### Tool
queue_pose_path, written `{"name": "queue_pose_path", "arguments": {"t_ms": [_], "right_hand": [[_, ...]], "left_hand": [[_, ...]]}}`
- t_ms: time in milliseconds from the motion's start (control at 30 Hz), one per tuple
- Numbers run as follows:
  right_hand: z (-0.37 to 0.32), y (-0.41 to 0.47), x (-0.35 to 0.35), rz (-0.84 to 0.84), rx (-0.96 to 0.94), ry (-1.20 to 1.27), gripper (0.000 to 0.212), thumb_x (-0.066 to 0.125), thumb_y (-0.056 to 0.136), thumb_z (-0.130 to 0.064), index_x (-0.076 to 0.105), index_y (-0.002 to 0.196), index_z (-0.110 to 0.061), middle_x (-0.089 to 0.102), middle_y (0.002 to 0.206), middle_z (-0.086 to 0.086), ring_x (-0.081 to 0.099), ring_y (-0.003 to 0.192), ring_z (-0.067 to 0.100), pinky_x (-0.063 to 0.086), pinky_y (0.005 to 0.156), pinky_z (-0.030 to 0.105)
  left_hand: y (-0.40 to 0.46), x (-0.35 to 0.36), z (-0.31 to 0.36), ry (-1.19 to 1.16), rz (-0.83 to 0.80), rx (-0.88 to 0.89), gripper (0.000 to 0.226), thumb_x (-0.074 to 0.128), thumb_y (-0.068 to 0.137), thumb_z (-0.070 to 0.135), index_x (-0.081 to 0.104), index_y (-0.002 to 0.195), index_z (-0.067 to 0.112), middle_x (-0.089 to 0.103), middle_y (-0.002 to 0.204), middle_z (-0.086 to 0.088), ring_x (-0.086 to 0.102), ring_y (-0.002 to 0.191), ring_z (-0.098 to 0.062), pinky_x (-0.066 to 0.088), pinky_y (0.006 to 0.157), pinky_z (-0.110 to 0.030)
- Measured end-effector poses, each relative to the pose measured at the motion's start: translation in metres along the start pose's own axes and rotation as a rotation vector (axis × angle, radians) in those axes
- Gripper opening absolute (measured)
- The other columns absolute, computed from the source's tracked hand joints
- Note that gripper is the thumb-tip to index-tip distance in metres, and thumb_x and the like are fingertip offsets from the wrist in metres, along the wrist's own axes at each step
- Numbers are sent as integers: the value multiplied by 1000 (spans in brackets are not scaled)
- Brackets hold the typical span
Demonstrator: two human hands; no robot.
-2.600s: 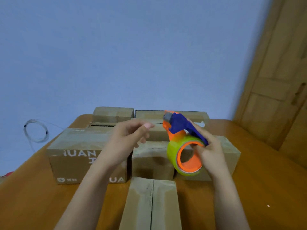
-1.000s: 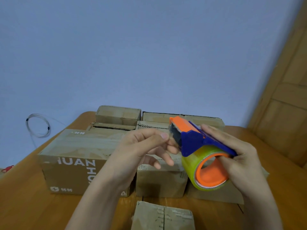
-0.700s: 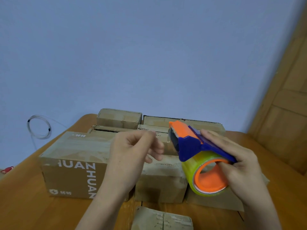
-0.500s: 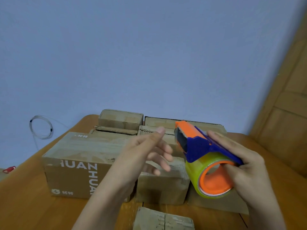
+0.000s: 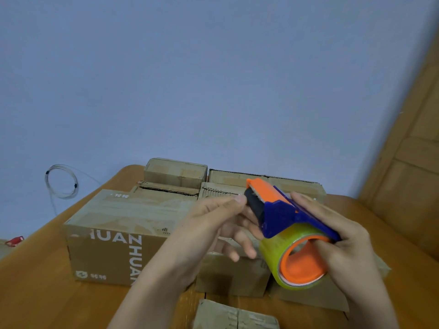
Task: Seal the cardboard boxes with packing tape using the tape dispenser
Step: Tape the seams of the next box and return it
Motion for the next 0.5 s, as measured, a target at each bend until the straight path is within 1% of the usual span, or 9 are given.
{"name": "queue_pose_path", "arguments": {"t_ms": [67, 167, 233, 333, 400, 433, 500], "right_hand": [[0, 0, -2, 18, 4, 3, 89, 40, 56, 10, 61, 109, -58, 63, 111, -33, 55, 114, -7, 44, 83, 5], [-1, 0, -3, 29, -13, -4, 90, 40, 55, 10, 61, 109, -58, 63, 111, -33, 55, 115, -6, 43, 86, 6], [0, 0, -2, 18, -29, -18, 90, 40, 55, 11, 61, 111, -56, 62, 113, -33, 54, 116, -6, 42, 89, 6], [0, 1, 3, -28, -72, -74, 94, 41, 54, 15, 59, 118, -51, 61, 119, -30, 52, 120, -3, 38, 94, 6], [1, 1, 5, -40, -84, -82, 95, 40, 54, 16, 58, 121, -49, 61, 120, -29, 52, 121, -2, 38, 94, 7], [1, 1, 6, -43, -89, -84, 94, 39, 54, 16, 58, 121, -48, 61, 121, -28, 52, 121, -2, 38, 94, 7], [1, 1, 7, -42, -98, -86, 93, 38, 54, 15, 58, 122, -46, 60, 121, -28, 52, 121, -1, 38, 94, 7]], "left_hand": [[-2, -1, 3, 56, 0, -7, 38, 48, 85, 47, 76, 77, 23, 72, 83, -11, 64, 60, -19, 46, 50, -21], [-2, -4, 6, 87, -8, -38, 38, 53, 82, 54, 75, 74, 24, 72, 81, -12, 66, 64, -22, 48, 53, -23], [-2, -5, 7, 73, 10, -67, 48, 49, 73, 63, 75, 69, 23, 71, 78, -11, 66, 63, -21, 49, 55, -24], [-1, -8, 3, 121, 125, -109, 70, 43, 66, 80, 76, 67, 18, 72, 75, -15, 68, 65, -24, 55, 69, -31], [0, -10, 2, 199, 236, -93, 85, 46, 64, 90, 75, 67, 10, 71, 68, -15, 69, 64, -25, 58, 75, -35], [0, -11, 2, 226, 278, -82, 87, 43, 64, 89, 74, 65, 8, 70, 64, -15, 69, 62, -25, 59, 76, -36], [-1, -10, 3, 231, 299, -77, 85, 37, 67, 85, 70, 60, 7, 68, 63, -14, 66, 58, -23, 60, 72, -33]]}}
Point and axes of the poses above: each hand's wrist, its own y-axis towards the middle knuckle, its own x-axis out of the palm, z = x × y, the point moved 4 cm from there along y, towards the middle knuckle
